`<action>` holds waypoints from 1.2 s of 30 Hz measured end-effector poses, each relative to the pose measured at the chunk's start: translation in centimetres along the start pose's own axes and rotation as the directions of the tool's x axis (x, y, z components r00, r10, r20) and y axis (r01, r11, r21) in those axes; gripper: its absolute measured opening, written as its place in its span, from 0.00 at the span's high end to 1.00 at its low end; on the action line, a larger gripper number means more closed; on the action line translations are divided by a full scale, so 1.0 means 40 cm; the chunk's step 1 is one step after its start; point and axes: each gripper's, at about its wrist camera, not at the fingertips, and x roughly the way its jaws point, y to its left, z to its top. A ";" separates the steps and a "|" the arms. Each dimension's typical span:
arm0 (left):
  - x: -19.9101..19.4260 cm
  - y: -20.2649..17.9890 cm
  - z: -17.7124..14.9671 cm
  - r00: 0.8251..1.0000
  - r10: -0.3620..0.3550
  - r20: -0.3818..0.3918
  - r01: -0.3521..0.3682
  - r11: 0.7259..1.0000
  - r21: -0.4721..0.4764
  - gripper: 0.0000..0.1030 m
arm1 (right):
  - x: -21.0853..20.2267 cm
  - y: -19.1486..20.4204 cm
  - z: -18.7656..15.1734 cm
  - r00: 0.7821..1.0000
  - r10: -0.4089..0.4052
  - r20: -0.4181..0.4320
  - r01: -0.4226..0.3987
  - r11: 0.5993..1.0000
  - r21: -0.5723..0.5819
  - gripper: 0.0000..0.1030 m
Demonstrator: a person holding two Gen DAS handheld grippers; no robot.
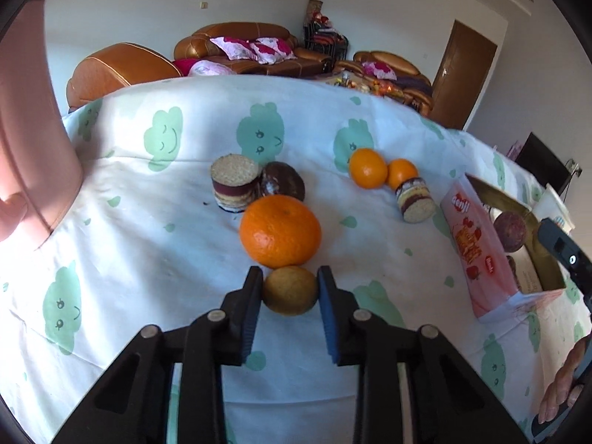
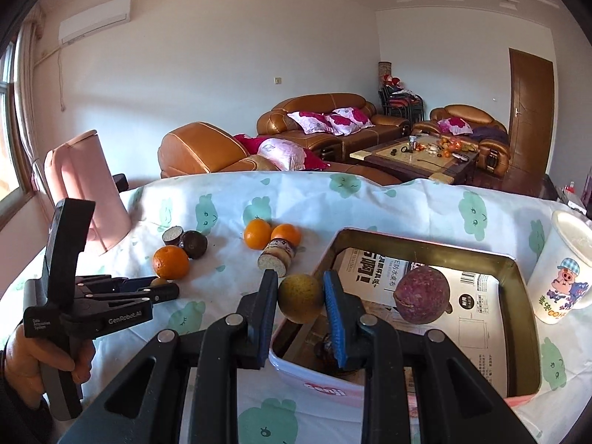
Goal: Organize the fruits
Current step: 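Carry both held fruits over the tin box and release them inside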
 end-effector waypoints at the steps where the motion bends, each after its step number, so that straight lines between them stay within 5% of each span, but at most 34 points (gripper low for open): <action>1: -0.019 0.007 -0.002 0.999 -0.002 0.039 0.003 1.000 -0.015 0.70 | -0.007 -0.010 0.003 1.000 0.007 0.008 -0.007 1.000 0.020 0.74; 9: -0.107 0.004 -0.007 0.971 0.003 0.240 0.009 0.999 -0.048 0.70 | -0.067 -0.052 0.028 0.996 0.006 0.091 -0.011 0.998 0.057 0.74; 16: -0.134 -0.105 0.011 0.947 -0.070 0.313 0.067 0.998 0.021 0.70 | -0.125 -0.121 0.051 0.977 -0.125 0.174 0.118 0.992 0.054 0.73; 23: -0.091 -0.276 0.032 0.945 -0.151 0.292 0.113 0.983 0.143 0.70 | -0.134 -0.228 0.051 0.966 -0.205 0.159 0.192 0.977 0.092 0.73; 29: -0.038 -0.422 0.030 0.946 -0.222 0.235 0.159 0.952 0.261 0.70 | -0.092 -0.292 0.034 0.976 -0.211 0.054 0.204 0.971 0.122 0.73; 36: 0.029 -0.529 0.013 0.966 -0.208 0.152 0.153 0.938 0.312 0.70 | -0.038 -0.315 0.011 0.972 -0.225 -0.073 0.234 0.961 0.146 0.73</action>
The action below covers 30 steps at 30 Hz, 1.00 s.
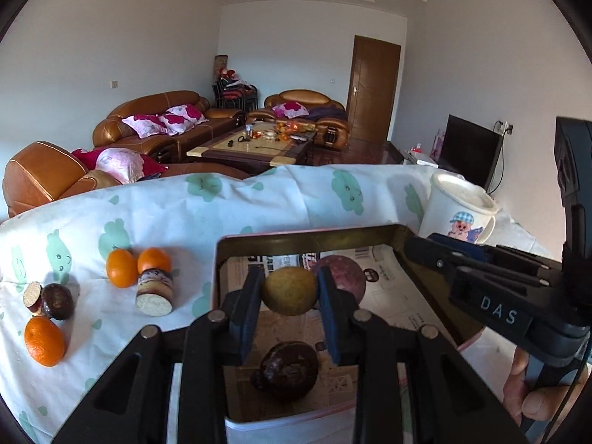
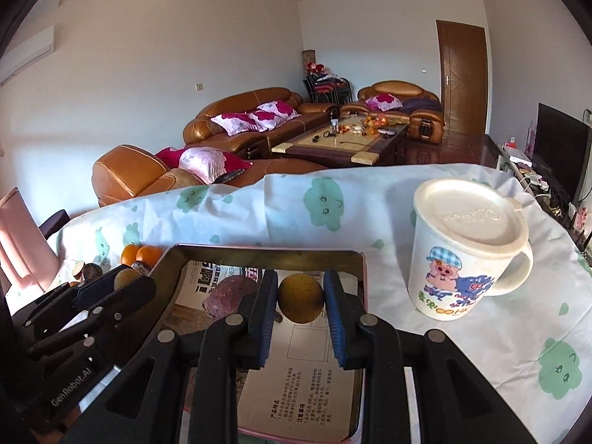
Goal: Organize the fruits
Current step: 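Carry both held fruits over the tin box and release them inside, then grasp the large orange with the left tool while the right tool grasps a cake roll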
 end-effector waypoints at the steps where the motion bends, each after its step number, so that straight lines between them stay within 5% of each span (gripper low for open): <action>1: 0.007 -0.005 -0.005 1.000 0.007 -0.010 -0.007 1.000 0.007 0.70 | 0.007 0.001 -0.004 1.000 0.005 -0.014 -0.004 1.000 0.008 0.73; 17: 0.023 -0.018 -0.019 0.994 0.089 -0.063 -0.086 0.995 0.049 0.67 | 0.048 0.011 -0.034 0.990 0.093 -0.107 -0.089 0.995 0.046 0.72; 20: 0.019 -0.016 -0.018 0.991 0.122 -0.049 -0.120 0.992 0.043 0.54 | 0.041 0.015 -0.030 0.991 0.091 -0.102 -0.086 0.995 0.057 0.68; 24: 0.008 -0.010 -0.018 0.990 0.136 -0.030 -0.135 0.990 0.031 0.21 | 0.023 0.013 -0.023 0.998 0.040 -0.055 -0.038 0.998 0.049 0.65; 28: -0.017 -0.022 -0.021 0.991 0.131 0.022 -0.132 0.990 0.048 0.04 | 0.000 0.004 -0.016 1.000 0.000 0.006 0.000 0.998 0.060 0.31; 30: -0.026 -0.023 -0.022 0.990 0.139 0.033 -0.141 0.989 0.047 0.04 | -0.015 -0.002 -0.011 0.999 -0.013 0.047 0.010 0.998 0.070 0.30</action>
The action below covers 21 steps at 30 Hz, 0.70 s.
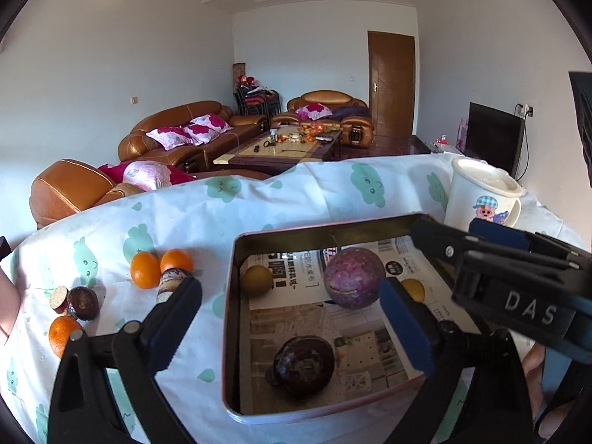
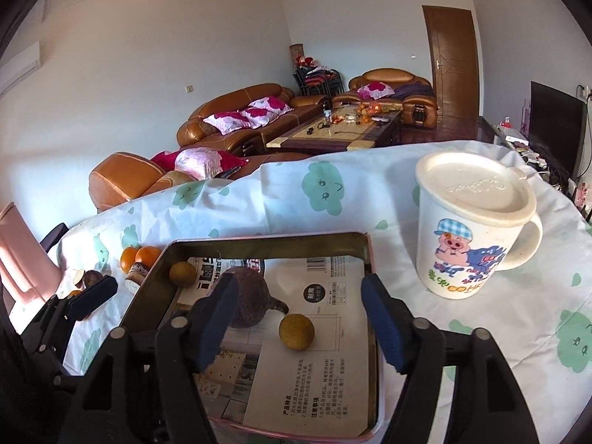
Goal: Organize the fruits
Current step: 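Grasp the large orange with the left tool while the right tool grasps a cake roll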
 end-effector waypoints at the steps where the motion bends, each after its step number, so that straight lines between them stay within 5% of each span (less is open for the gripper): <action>1: -0.003 0.003 -0.001 1.000 0.005 0.002 -0.005 1.000 -0.007 0.04 | -0.007 -0.004 0.003 1.000 0.000 0.021 0.000 1.000 0.009 0.30; 11: -0.046 0.107 -0.015 0.981 0.187 0.051 -0.182 0.980 -0.085 0.04 | -0.016 -0.016 -0.003 0.992 -0.062 0.106 0.060 0.998 0.025 0.30; 21: -0.082 0.205 -0.045 0.971 0.234 0.052 -0.223 0.960 -0.167 0.04 | -0.034 0.005 -0.020 0.979 -0.112 0.172 0.114 0.993 -0.005 0.30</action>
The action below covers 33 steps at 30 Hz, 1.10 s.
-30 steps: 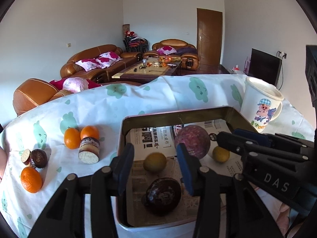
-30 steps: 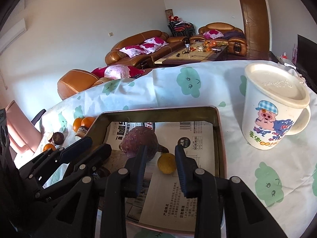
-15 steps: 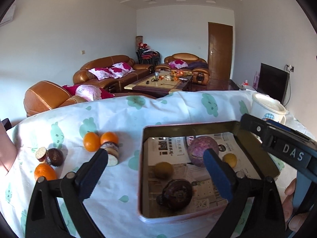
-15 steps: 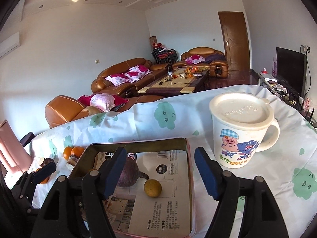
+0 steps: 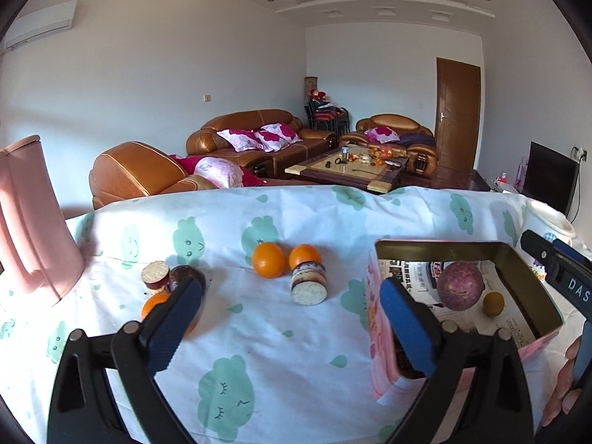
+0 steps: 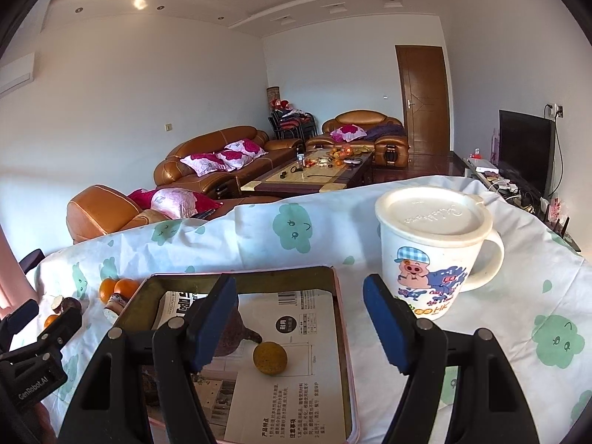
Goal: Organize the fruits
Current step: 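Grasp the large orange with the left tool while the right tool grasps a cake roll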
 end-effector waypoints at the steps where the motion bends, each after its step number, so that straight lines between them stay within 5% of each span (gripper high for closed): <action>1: -0.002 0.010 -0.002 1.000 0.005 0.001 -0.005 1.000 -0.001 0.04 | -0.008 0.003 0.000 1.000 -0.009 0.016 0.009 1.000 -0.006 0.30; 18: 0.003 0.258 -0.029 0.996 0.045 -0.082 -0.051 0.996 -0.078 0.04 | -0.082 0.121 -0.036 0.997 -0.031 0.077 0.037 0.997 -0.075 0.30; 24: 0.024 0.362 -0.039 0.990 0.050 -0.133 -0.065 0.992 -0.110 0.04 | -0.085 0.229 -0.057 0.998 0.031 0.050 -0.024 0.991 -0.128 0.30; 30: 0.032 0.448 -0.045 0.975 0.143 -0.172 -0.167 0.977 -0.130 0.04 | -0.066 0.366 -0.078 0.990 0.138 -0.019 -0.139 0.975 -0.175 0.30; 33: 0.036 0.470 -0.047 0.977 0.115 -0.181 -0.148 0.972 -0.184 0.04 | -0.042 0.436 -0.085 0.983 0.172 -0.063 -0.181 0.962 -0.206 0.30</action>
